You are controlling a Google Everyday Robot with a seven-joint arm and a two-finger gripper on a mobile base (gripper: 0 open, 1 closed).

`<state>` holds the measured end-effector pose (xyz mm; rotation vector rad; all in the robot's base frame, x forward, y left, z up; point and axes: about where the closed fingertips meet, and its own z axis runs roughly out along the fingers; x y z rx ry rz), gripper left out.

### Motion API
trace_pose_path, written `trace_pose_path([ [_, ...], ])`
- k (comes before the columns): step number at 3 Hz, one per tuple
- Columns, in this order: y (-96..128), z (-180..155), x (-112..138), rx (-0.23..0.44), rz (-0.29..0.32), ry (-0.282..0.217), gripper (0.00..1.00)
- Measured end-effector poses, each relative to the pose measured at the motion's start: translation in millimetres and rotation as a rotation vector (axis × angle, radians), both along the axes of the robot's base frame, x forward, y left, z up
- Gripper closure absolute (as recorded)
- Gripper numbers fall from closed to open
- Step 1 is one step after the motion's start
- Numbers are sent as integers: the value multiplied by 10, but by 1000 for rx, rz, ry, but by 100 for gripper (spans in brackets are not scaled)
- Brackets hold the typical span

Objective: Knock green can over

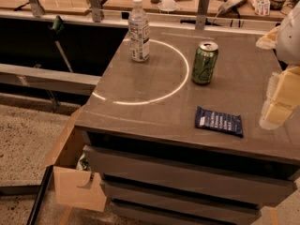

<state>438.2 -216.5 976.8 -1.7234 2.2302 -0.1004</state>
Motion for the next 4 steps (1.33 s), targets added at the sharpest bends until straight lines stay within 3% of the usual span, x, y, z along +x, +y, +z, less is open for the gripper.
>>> trace_pose_path([
  [1, 0, 0, 0, 0, 0, 0, 0],
  [2, -117, 38, 65, 106, -60, -22, 0],
  [3, -502, -107, 144, 326, -238, -64, 0],
  [4, -776, -196, 220, 533, -370, -153, 0],
])
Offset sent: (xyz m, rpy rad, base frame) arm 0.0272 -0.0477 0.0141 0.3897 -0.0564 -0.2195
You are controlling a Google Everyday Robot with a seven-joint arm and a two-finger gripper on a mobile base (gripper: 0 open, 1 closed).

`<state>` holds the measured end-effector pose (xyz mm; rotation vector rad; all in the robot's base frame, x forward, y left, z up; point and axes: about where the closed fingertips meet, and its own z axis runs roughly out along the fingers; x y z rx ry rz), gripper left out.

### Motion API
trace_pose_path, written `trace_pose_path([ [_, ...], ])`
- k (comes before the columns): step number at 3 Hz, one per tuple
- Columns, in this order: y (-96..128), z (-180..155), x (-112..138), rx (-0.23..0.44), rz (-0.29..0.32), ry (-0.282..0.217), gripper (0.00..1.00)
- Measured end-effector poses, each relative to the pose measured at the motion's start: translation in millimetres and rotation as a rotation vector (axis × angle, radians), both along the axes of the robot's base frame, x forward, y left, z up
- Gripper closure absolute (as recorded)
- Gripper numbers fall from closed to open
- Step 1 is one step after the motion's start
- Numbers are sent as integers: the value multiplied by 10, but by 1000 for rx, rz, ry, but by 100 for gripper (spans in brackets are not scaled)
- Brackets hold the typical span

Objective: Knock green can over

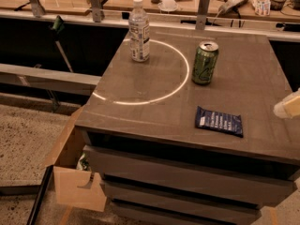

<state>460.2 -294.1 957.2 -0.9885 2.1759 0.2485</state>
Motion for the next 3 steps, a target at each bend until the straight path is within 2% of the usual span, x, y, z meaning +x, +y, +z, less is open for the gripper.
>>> trace_pose_path([
  [1, -43, 69, 222, 203, -63, -117, 0],
  [2, 75, 156, 510, 303, -33, -183, 0],
  [3, 76, 157, 510, 303, -33, -183, 0],
])
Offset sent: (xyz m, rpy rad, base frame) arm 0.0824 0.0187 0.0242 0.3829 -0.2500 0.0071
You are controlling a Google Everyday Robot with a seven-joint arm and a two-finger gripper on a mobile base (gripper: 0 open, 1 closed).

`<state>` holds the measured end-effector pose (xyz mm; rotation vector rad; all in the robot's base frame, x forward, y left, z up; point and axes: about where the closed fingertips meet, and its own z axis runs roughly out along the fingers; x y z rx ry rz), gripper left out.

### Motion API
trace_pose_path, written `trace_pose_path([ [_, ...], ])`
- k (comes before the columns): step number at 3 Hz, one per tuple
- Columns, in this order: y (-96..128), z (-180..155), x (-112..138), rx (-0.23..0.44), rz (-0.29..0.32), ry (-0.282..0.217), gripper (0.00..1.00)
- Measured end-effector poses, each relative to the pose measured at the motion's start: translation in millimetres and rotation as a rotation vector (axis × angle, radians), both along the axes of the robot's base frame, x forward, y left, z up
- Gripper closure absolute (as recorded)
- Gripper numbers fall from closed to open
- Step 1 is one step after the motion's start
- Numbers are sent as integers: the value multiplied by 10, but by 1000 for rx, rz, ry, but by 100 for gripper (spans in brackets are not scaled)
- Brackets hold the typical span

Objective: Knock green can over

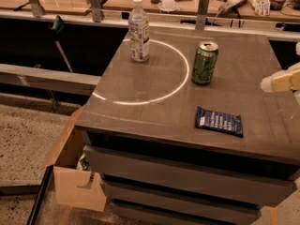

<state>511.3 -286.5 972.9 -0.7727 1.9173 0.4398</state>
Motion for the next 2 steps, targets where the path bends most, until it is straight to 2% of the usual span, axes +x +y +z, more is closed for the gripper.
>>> trace_pose_path([
  [1, 190, -90, 77, 5, 38, -40, 0],
  [2, 573, -250, 299, 43, 126, -103, 0],
])
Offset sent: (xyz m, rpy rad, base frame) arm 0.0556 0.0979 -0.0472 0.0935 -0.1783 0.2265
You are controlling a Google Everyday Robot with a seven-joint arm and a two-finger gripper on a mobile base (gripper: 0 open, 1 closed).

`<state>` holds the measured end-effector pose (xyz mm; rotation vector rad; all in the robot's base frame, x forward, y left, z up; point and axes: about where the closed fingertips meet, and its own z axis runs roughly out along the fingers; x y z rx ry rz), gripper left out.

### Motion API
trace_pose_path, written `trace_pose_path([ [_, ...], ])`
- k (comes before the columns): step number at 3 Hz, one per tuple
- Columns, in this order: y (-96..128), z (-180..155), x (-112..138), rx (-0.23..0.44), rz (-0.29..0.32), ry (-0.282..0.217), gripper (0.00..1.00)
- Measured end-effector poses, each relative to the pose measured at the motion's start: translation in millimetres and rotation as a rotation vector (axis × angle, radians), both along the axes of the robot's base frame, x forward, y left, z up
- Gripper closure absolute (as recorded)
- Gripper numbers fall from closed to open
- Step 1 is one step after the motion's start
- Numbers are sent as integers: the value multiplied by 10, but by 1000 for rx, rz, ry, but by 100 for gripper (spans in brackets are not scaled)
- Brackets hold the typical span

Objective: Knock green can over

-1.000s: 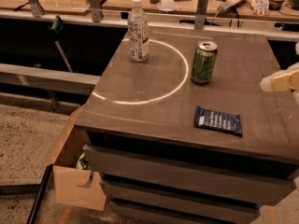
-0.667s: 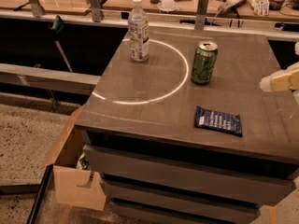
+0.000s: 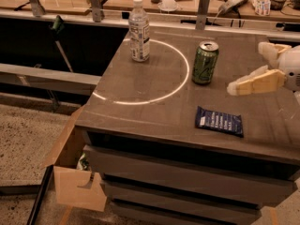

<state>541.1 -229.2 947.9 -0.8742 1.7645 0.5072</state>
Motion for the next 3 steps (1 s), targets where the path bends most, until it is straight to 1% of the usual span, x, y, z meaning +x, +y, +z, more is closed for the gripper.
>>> trace_pose_path([
  [1, 295, -171, 215, 58, 74, -31, 0],
  [2, 468, -316, 459, 121, 106, -42, 0],
  [3, 482, -465, 728, 180, 98, -49, 0],
])
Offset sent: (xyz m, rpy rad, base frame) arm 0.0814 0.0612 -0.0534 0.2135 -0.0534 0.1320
